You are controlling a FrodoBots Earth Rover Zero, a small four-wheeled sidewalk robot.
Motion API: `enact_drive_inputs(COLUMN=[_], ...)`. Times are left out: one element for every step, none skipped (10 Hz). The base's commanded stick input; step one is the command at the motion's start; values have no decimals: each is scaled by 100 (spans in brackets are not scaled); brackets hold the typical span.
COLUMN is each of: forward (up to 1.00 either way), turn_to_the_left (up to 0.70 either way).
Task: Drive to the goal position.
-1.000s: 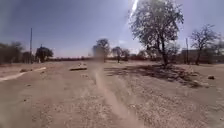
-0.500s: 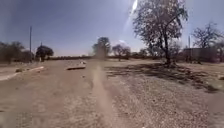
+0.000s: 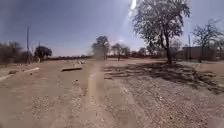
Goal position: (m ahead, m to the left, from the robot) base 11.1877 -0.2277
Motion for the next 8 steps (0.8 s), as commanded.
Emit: enact_drive_inputs(forward=[100, 100, 100, 100, 100, 100, 100, 100], turn_to_the_left=[0, 0, 0, 0, 0, 0, 0, 0])
